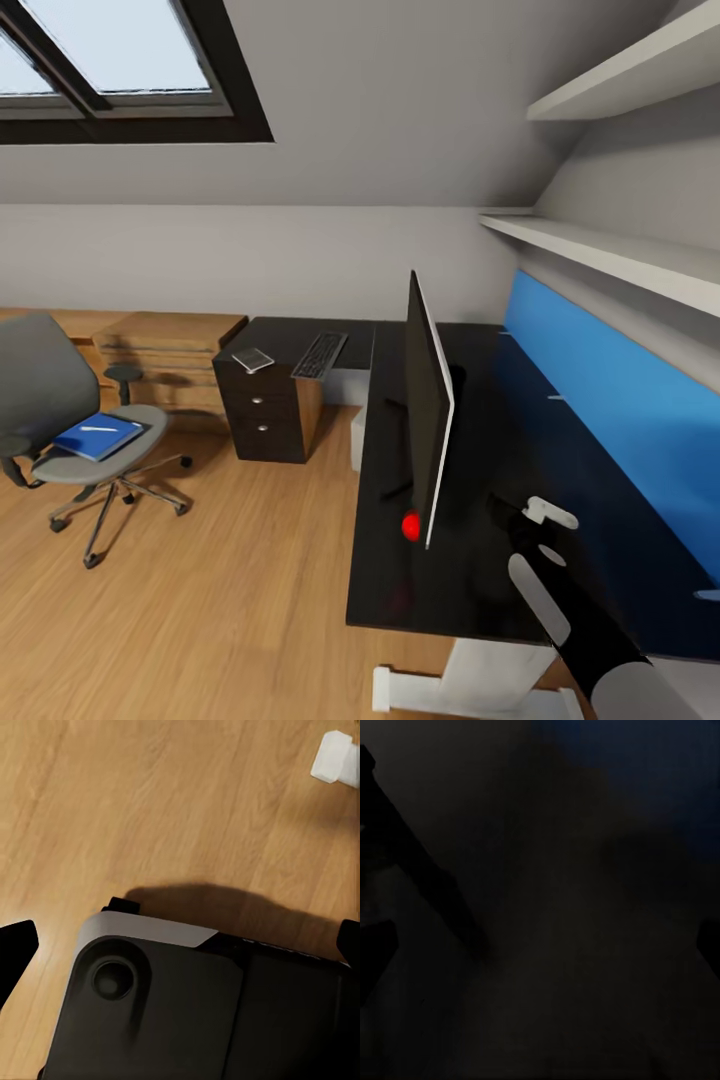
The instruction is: In the bedroom, organize the workspace by keeping the computer under the desk, ensuring the monitor is on the desk, placing the keyboard on the desk next to the monitor, placing the mouse on the desk next to the keyboard, moving the folder from the swivel chair onto the desk next to the mouse, stacking the notebook on top of the folder with the pen on top of the notebook, and positioning the swivel chair next to the desk.
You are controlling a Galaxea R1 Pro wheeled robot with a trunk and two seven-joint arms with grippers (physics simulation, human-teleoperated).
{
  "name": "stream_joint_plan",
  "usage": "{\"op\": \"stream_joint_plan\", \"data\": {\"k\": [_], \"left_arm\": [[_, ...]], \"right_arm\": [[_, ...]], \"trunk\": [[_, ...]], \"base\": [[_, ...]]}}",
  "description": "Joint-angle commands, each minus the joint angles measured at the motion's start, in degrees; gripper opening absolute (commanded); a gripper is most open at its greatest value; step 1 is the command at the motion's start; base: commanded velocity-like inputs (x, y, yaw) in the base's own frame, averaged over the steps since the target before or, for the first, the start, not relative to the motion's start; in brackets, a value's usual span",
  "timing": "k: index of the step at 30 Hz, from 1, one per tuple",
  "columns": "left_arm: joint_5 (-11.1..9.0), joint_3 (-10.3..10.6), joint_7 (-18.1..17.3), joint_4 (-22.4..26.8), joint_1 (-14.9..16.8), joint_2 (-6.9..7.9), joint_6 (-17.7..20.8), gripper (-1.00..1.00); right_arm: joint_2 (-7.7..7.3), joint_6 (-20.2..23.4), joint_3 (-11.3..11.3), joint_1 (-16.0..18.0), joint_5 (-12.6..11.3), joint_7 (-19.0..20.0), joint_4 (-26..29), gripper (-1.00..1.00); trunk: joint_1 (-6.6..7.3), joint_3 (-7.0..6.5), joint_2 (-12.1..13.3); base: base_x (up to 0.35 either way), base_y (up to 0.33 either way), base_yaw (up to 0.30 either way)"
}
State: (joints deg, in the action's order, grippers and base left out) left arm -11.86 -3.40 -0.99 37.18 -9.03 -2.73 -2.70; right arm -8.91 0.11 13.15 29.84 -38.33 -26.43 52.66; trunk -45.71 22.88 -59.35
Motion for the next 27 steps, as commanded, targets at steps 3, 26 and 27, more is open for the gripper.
{"op": "stream_joint_plan", "data": {"k": [3, 26, 27], "left_arm": [[-0.5, -0.1, -0.1, 0.1, 0.0, -0.07, 0.0, 1.0], [-0.5, -0.2, -0.1, 0.0, 0.0, 0.0, 0.2, 1.0], [-0.5, -0.2, -0.1, 0.0, 0.0, -0.03, 0.2, 1.0]], "right_arm": [[0.16, 0.0, 1.2, 0.0, -0.3, -0.5, 0.1, 1.0], [0.47, 0.0, 5.4, 0.0, 0.0, -0.5, 0.1, 1.0], [0.47, 0.0, 5.4, 0.0, 0.0, -0.5, 0.1, 1.0]], "trunk": [[-0.04, 0.05, 0.0], [-0.04, 0.05, 0.0], [-0.04, 0.05, 0.0]], "base": [[0.321, -0.054, 0.0], [0.063, -0.017, 0.202], [0.0, 0.0, 0.271]]}}
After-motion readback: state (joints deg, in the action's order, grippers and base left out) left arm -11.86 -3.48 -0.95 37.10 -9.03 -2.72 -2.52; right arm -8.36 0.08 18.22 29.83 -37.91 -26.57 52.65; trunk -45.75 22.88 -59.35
